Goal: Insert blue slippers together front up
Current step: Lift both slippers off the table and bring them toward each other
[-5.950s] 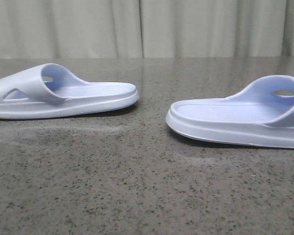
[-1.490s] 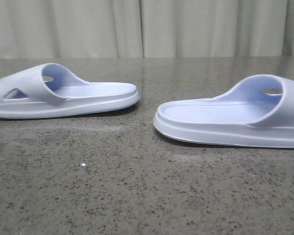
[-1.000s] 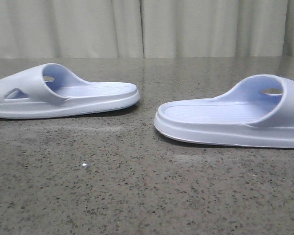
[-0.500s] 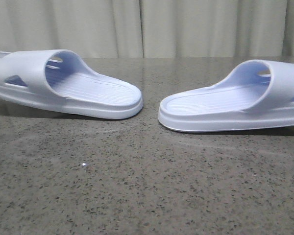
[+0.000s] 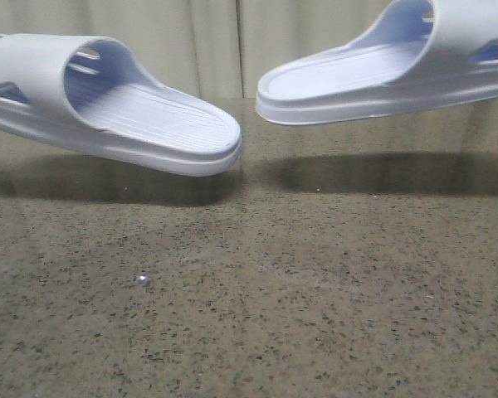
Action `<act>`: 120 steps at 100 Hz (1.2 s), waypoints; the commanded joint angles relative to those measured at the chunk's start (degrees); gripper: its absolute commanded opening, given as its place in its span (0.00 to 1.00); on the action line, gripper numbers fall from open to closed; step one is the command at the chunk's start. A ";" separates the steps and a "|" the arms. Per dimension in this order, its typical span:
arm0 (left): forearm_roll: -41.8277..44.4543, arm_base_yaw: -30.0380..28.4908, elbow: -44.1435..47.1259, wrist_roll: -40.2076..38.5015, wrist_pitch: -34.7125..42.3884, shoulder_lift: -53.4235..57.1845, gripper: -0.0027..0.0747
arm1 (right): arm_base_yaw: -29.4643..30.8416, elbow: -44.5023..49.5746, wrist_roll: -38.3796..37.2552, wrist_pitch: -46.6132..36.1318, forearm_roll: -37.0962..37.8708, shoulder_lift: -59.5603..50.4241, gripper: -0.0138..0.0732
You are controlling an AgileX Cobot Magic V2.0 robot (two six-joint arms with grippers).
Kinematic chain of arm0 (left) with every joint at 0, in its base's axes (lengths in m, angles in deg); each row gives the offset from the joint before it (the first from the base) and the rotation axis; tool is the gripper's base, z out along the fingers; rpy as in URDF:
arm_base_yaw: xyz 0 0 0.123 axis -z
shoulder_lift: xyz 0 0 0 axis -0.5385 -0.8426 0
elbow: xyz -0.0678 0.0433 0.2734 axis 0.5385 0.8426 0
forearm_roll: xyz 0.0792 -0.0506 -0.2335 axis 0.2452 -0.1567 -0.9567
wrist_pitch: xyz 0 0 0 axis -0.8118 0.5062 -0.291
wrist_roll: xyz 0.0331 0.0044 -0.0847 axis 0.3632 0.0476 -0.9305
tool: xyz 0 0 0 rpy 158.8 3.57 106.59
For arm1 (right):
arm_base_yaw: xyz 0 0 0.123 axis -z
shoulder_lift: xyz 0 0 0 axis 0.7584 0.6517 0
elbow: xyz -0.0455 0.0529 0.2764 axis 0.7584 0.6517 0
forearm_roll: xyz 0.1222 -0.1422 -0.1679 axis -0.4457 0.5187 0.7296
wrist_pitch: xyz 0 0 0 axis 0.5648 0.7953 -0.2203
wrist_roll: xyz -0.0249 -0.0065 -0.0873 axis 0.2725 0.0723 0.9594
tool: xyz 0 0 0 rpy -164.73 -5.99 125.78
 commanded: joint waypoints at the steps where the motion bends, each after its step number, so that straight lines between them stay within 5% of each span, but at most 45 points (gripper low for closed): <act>1: -5.52 -0.18 -1.66 -0.62 -3.69 2.31 0.05 | 0.30 -2.05 2.80 0.56 -7.49 -1.40 0.04; 63: -9.96 -0.18 -1.66 -1.37 -6.19 4.27 0.05 | -2.80 -2.05 6.56 4.54 -14.29 -0.05 0.04; 120: -13.67 5.44 -1.44 -1.51 -6.24 4.27 0.05 | -10.21 -2.05 11.55 -4.14 -22.32 6.99 0.04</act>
